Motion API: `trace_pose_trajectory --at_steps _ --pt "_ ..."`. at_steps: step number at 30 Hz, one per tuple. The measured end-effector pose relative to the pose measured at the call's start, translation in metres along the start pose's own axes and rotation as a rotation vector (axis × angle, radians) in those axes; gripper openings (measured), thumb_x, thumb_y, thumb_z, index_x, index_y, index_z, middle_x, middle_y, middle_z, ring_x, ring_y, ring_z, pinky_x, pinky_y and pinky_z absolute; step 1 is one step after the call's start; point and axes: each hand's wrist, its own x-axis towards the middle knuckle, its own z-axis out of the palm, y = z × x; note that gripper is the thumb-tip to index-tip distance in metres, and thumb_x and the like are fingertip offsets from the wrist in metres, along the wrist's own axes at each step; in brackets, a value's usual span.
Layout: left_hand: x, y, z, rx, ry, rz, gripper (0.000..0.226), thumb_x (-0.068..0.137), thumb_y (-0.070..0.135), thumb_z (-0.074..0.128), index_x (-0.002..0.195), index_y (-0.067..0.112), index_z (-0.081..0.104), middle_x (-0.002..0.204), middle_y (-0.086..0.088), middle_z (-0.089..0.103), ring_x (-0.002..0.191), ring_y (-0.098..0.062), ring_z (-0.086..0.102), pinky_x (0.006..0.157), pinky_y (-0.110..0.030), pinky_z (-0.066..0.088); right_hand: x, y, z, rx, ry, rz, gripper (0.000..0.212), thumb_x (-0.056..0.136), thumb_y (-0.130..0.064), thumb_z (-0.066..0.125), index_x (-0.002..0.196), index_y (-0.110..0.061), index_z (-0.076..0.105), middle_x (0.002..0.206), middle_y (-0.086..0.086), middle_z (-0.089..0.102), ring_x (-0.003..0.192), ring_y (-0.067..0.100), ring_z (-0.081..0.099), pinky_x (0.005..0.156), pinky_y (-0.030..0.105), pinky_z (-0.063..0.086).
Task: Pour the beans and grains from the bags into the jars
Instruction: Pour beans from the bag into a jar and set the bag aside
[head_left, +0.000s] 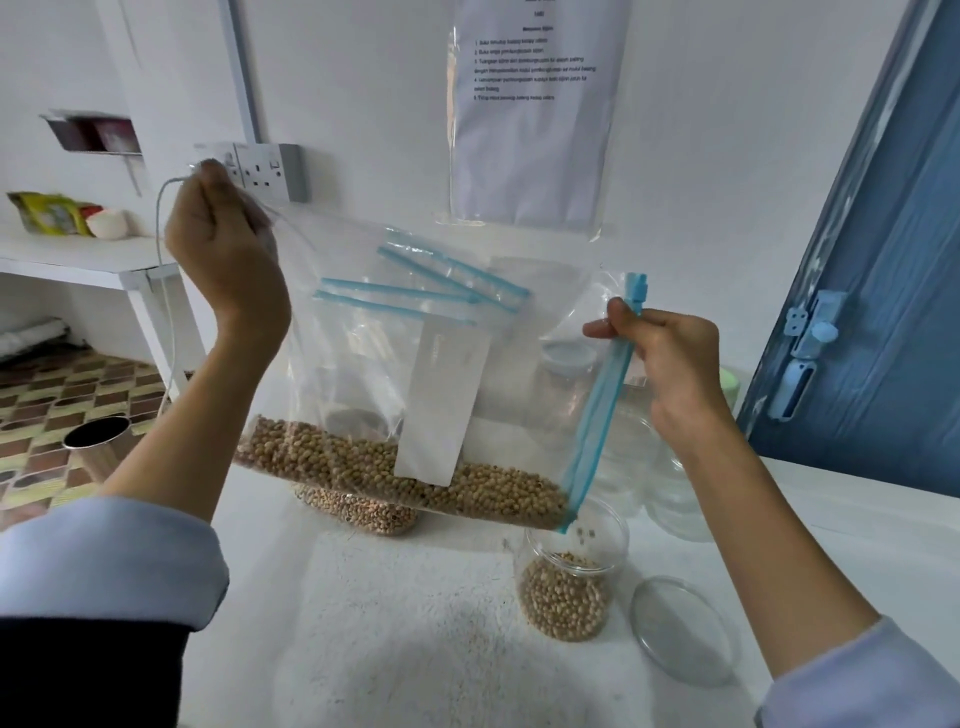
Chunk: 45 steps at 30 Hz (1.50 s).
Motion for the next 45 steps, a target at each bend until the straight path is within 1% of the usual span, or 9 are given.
trace_pose_trajectory --at_steps 3,7,11,15,21,31,37,42,45 --pt "-0.0007 -0.0004 0.0005 -0.012 -0.01 0.013 0.042 0.097 0.021 0.039 0.056 0.021 0.042 0.042 0.014 0.042 0.04 -0.008 0.034 0.041 -0.021 0.026 0.0035 0.0012 -0.0024 0.01 0.016 0.003 0.023 0.087 -0.019 0.067 0.065 -0.012 0.071 0.061 -0.011 0.07 0.06 -0.009 0.059 0.065 0.013 0.05" --pt "-0.0008 0.0001 0.0024 -0.007 -0.013 0.013 0.043 0.098 0.019 0.038 0.055 0.022 0.043 0.043 0.013 0.041 0.04 -0.009 0.033 0.041 -0.022 0.025 0.0038 0.0023 -0.0016 0.027 0.003 0.014 0.025 0.087 -0.019 0.067 0.062 -0.013 0.07 0.063 -0.008 0.071 0.059 -0.004 0.06 0.056 0.016 0.05" --pt "0.0022 -0.0013 0.0018 -0.027 -0.007 0.008 0.04 0.096 0.022 0.041 0.057 0.02 0.04 0.045 0.006 0.037 0.043 -0.015 0.03 0.04 -0.025 0.024 0.005 0.0027 -0.0009 0.019 -0.033 0.056 0.026 0.085 -0.021 0.069 0.06 -0.013 0.07 0.07 -0.001 0.073 0.066 0.002 0.063 0.076 0.037 0.057" --pt "0.003 -0.0014 0.0022 -0.034 -0.013 0.02 0.041 0.097 0.02 0.04 0.056 0.021 0.041 0.045 0.007 0.038 0.043 -0.014 0.031 0.04 -0.026 0.024 0.0056 0.0009 -0.0009 0.027 -0.005 0.019 0.027 0.087 -0.019 0.067 0.061 -0.013 0.069 0.065 -0.005 0.07 0.061 0.0 0.061 0.062 0.018 0.053" --pt "0.0018 -0.0004 0.004 -0.023 -0.013 0.037 0.039 0.097 0.019 0.039 0.058 0.019 0.039 0.046 0.006 0.038 0.045 -0.015 0.031 0.041 -0.026 0.025 0.006 -0.0016 -0.0003 0.051 -0.017 0.044 0.025 0.088 -0.015 0.065 0.064 -0.009 0.067 0.06 -0.006 0.069 0.056 0.003 0.06 0.047 0.011 0.045" --pt "0.0023 -0.0016 0.0027 -0.03 -0.012 0.031 0.039 0.096 0.021 0.04 0.057 0.02 0.039 0.049 0.0 0.034 0.045 -0.017 0.028 0.041 -0.027 0.023 0.006 0.0025 0.0008 0.025 -0.03 0.015 0.026 0.088 -0.017 0.065 0.064 -0.009 0.068 0.063 -0.006 0.07 0.061 0.005 0.06 0.06 0.019 0.052" --pt "0.0039 -0.002 0.0018 -0.021 -0.009 0.046 0.039 0.096 0.02 0.04 0.057 0.021 0.041 0.047 0.004 0.037 0.044 -0.016 0.03 0.041 -0.026 0.023 0.0046 0.0009 -0.0031 0.062 -0.001 -0.019 0.025 0.088 -0.015 0.065 0.064 -0.009 0.068 0.056 -0.008 0.067 0.06 0.004 0.058 0.051 0.009 0.045" --pt "0.0059 -0.0017 0.0007 0.034 -0.008 0.076 0.039 0.096 0.023 0.038 0.058 0.02 0.04 0.045 0.01 0.039 0.043 -0.015 0.032 0.04 -0.026 0.025 0.0016 0.0047 -0.0056 0.062 -0.014 -0.011 0.029 0.086 -0.017 0.068 0.057 -0.013 0.07 0.062 -0.003 0.07 0.067 0.009 0.061 0.067 0.025 0.054" --pt "0.0061 -0.0021 0.0001 0.044 -0.001 0.076 0.038 0.096 0.022 0.038 0.059 0.019 0.04 0.045 0.012 0.039 0.043 -0.016 0.032 0.04 -0.026 0.025 -0.0002 0.0035 -0.0043 0.088 -0.037 0.011 0.025 0.087 -0.016 0.067 0.063 -0.008 0.068 0.059 -0.004 0.068 0.058 0.005 0.061 0.053 0.019 0.05"
